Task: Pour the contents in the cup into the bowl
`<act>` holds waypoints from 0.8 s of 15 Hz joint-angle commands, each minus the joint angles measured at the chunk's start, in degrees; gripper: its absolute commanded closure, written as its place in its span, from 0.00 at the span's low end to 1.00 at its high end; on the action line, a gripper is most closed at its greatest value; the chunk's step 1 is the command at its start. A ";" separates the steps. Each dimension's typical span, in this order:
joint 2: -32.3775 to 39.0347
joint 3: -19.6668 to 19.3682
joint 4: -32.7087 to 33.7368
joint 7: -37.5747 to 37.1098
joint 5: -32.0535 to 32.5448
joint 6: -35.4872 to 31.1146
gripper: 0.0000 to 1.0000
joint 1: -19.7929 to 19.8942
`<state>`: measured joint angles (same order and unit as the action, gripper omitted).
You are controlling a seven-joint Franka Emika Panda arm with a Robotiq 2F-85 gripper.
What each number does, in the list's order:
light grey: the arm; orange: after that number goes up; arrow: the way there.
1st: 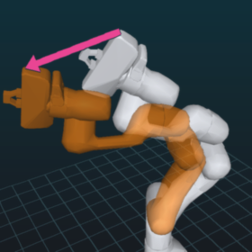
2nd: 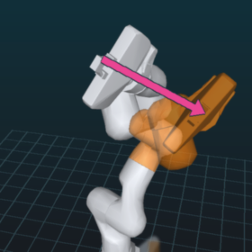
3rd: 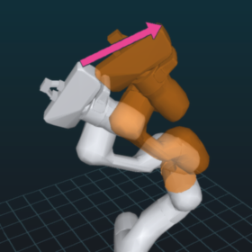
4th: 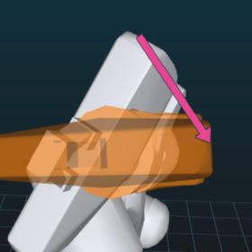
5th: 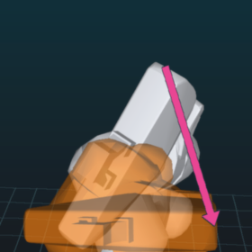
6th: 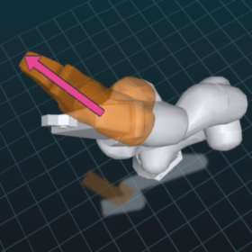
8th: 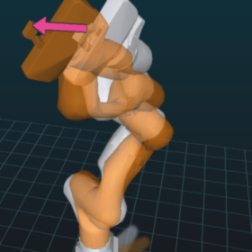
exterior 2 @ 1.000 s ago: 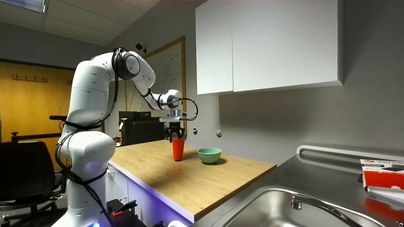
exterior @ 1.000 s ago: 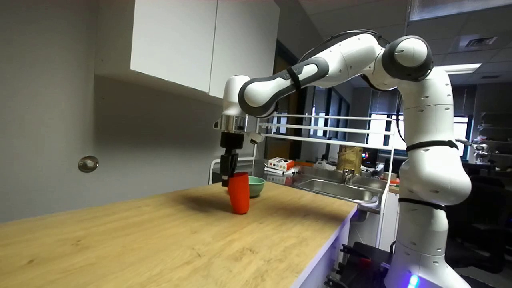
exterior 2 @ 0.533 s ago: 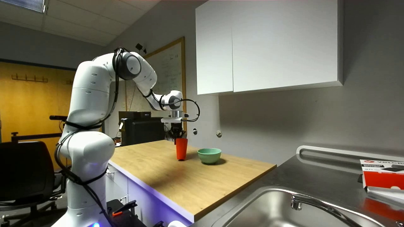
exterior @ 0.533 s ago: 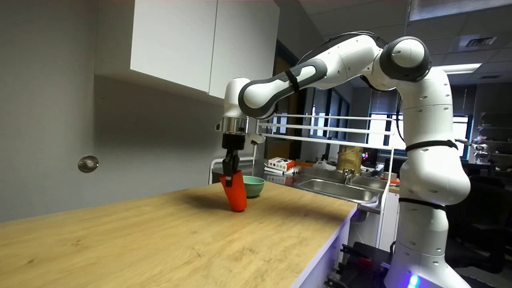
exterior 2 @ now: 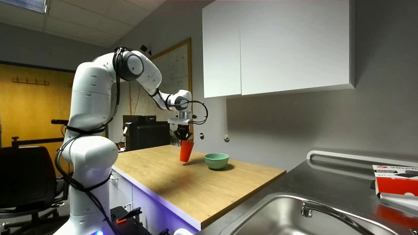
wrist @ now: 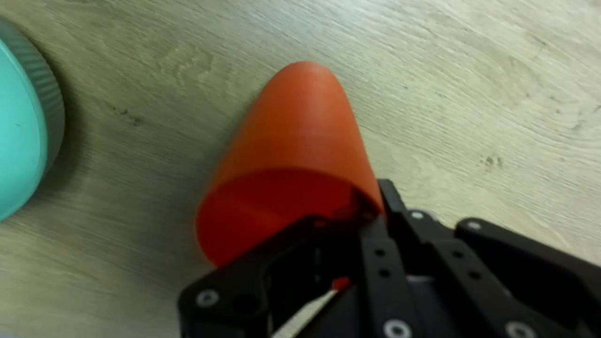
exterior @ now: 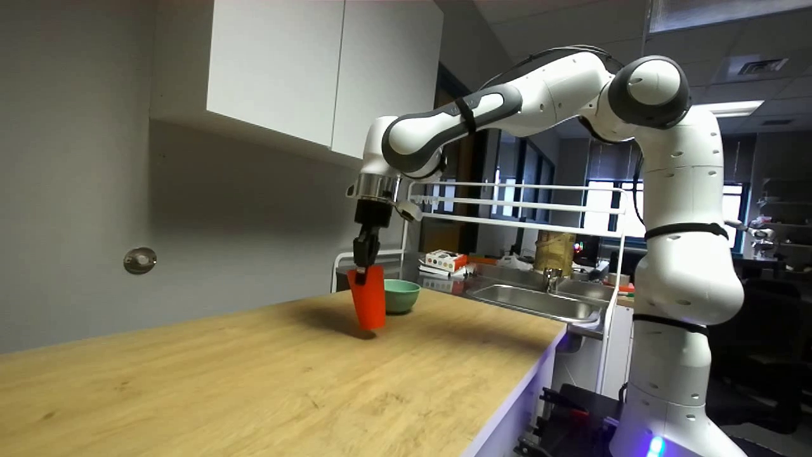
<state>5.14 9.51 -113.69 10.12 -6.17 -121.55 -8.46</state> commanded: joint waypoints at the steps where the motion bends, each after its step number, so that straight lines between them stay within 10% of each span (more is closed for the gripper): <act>1: -4.99 -0.81 -0.42 7.74 -6.87 -0.42 0.98 1.82; 12: -5.92 -10.61 -2.10 34.30 -33.64 -0.26 0.98 8.47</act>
<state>-1.51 0.70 -115.05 37.82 -32.83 -122.27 -1.27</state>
